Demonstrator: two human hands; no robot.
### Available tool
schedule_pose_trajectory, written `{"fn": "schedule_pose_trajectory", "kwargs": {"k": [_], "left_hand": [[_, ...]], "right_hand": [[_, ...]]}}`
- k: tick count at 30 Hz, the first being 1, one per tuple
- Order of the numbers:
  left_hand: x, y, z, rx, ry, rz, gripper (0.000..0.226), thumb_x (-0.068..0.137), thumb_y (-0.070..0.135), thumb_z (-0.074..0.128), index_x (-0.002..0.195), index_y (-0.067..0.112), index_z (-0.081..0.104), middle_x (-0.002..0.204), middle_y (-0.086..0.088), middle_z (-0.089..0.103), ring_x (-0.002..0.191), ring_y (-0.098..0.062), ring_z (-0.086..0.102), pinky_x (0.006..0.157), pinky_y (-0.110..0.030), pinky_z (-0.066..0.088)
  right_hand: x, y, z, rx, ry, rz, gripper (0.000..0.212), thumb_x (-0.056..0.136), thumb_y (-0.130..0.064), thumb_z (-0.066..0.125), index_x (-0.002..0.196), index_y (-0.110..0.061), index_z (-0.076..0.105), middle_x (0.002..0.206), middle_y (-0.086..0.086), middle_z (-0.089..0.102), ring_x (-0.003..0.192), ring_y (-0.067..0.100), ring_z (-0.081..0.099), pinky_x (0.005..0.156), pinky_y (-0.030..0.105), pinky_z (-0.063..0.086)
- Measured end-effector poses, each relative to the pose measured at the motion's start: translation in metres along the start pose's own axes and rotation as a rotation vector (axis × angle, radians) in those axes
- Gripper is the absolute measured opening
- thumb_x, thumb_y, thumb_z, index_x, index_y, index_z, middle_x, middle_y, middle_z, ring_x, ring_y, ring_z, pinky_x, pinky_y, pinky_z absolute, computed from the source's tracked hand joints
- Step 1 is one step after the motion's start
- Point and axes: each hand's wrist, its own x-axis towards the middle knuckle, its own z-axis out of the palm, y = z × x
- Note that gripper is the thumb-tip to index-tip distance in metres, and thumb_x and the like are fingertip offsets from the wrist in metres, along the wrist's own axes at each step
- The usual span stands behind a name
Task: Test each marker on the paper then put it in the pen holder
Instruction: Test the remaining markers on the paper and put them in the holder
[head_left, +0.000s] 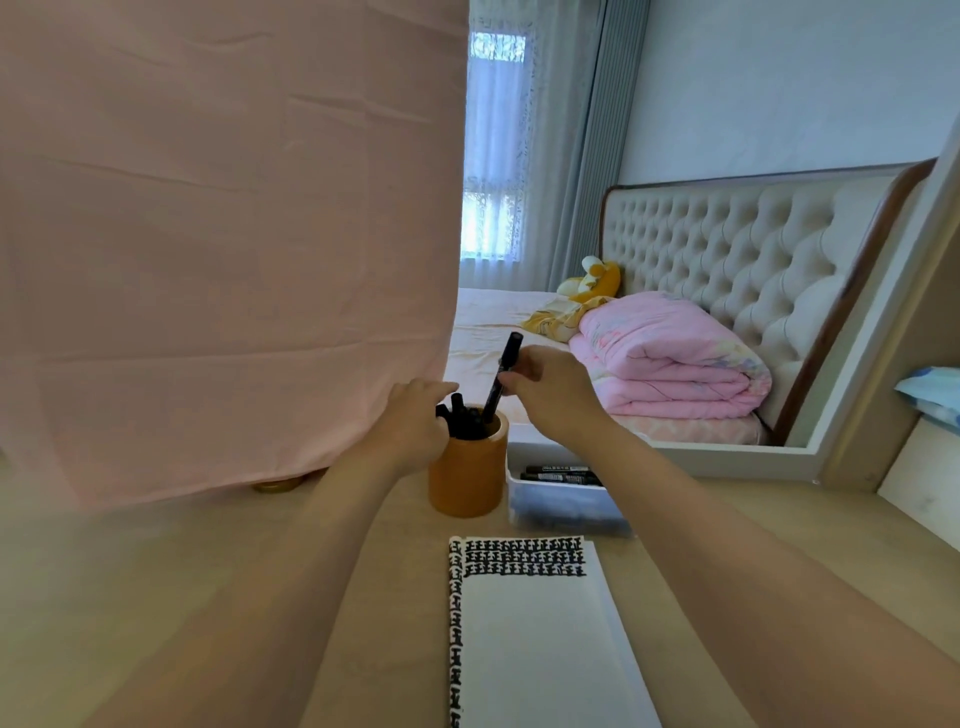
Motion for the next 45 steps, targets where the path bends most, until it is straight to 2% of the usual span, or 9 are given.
{"fn": "schedule_pose_trajectory", "kwargs": {"k": [3, 7, 13, 17, 23, 27, 33, 39, 45], "left_hand": [[0.009, -0.009, 0.002, -0.095, 0.018, 0.009, 0.049, 0.096, 0.003, 0.047, 0.141, 0.020, 0.051, 0.140, -0.011, 0.051, 0.125, -0.024, 0.045, 0.102, -0.029, 0.038], [0.014, -0.012, 0.004, -0.144, 0.109, 0.066, 0.038, 0.096, 0.009, 0.058, 0.134, 0.015, 0.058, 0.125, -0.005, 0.062, 0.101, -0.012, 0.052, 0.086, -0.021, 0.037], [0.016, -0.008, 0.012, -0.267, 0.217, 0.108, 0.035, 0.101, 0.021, 0.047, 0.134, 0.029, 0.056, 0.134, 0.002, 0.051, 0.127, -0.015, 0.042, 0.105, -0.027, 0.034], [0.015, -0.003, 0.023, -0.205, 0.047, 0.171, 0.045, 0.099, 0.050, 0.045, 0.143, 0.048, 0.041, 0.155, 0.011, 0.030, 0.143, -0.014, 0.022, 0.116, -0.041, 0.021], [0.023, -0.006, 0.036, -0.214, 0.171, 0.233, 0.024, 0.101, 0.031, 0.051, 0.118, 0.025, 0.066, 0.119, 0.007, 0.061, 0.113, -0.015, 0.056, 0.097, -0.030, 0.043], [0.025, -0.008, 0.035, -0.187, 0.144, 0.225, 0.030, 0.102, 0.033, 0.048, 0.129, 0.030, 0.062, 0.130, 0.006, 0.056, 0.122, -0.015, 0.049, 0.106, -0.039, 0.041], [0.015, -0.010, 0.028, 0.019, -0.085, 0.221, 0.077, 0.081, 0.062, 0.065, 0.149, 0.043, 0.032, 0.160, 0.017, 0.010, 0.146, -0.017, 0.013, 0.114, -0.044, 0.027], [0.016, -0.013, 0.032, -0.007, -0.026, 0.213, 0.087, 0.075, 0.052, 0.077, 0.149, 0.038, 0.034, 0.149, 0.010, 0.030, 0.134, -0.019, 0.034, 0.106, -0.038, 0.041], [0.005, -0.003, 0.035, 0.137, 0.103, 0.267, 0.083, 0.078, 0.054, 0.074, 0.149, 0.037, 0.034, 0.154, 0.006, 0.027, 0.140, -0.020, 0.025, 0.111, -0.041, 0.033]], "right_hand": [[0.006, 0.011, 0.010, -0.161, -0.131, -0.009, 0.011, 0.090, -0.017, 0.064, 0.095, -0.014, 0.074, 0.093, 0.002, 0.071, 0.088, 0.019, 0.062, 0.075, 0.029, 0.042], [0.013, 0.028, 0.024, -0.334, -0.245, 0.015, 0.023, 0.092, -0.028, 0.066, 0.112, -0.019, 0.073, 0.107, 0.000, 0.058, 0.100, 0.021, 0.055, 0.086, 0.034, 0.046], [0.019, 0.041, 0.027, -0.425, -0.340, 0.009, 0.027, 0.097, -0.034, 0.058, 0.118, -0.023, 0.072, 0.110, 0.002, 0.054, 0.103, 0.022, 0.052, 0.092, 0.039, 0.048], [0.020, 0.047, 0.013, -0.296, -0.346, -0.029, 0.035, 0.096, -0.034, 0.060, 0.129, -0.024, 0.063, 0.111, -0.002, 0.055, 0.101, 0.016, 0.053, 0.086, 0.029, 0.042], [0.013, 0.077, -0.021, -0.568, -0.426, 0.053, 0.020, 0.096, -0.017, 0.058, 0.108, -0.022, 0.073, 0.113, -0.002, 0.069, 0.097, 0.013, 0.061, 0.091, 0.026, 0.049], [0.005, 0.094, -0.022, -0.733, -0.499, 0.130, 0.028, 0.096, -0.011, 0.055, 0.112, -0.025, 0.073, 0.121, -0.001, 0.068, 0.106, 0.018, 0.062, 0.099, 0.030, 0.049], [0.005, 0.097, -0.010, -0.868, -0.582, 0.115, 0.039, 0.094, -0.004, 0.054, 0.124, -0.024, 0.068, 0.126, 0.003, 0.066, 0.108, 0.023, 0.063, 0.100, 0.030, 0.048], [0.009, 0.098, -0.007, -0.857, -0.639, 0.124, 0.038, 0.093, -0.008, 0.058, 0.127, -0.024, 0.067, 0.126, 0.003, 0.066, 0.108, 0.024, 0.063, 0.101, 0.032, 0.049], [0.007, 0.087, -0.013, -0.618, -0.654, 0.058, 0.020, 0.090, -0.030, 0.069, 0.108, -0.025, 0.075, 0.104, -0.007, 0.070, 0.092, 0.011, 0.063, 0.082, 0.024, 0.051]]}}
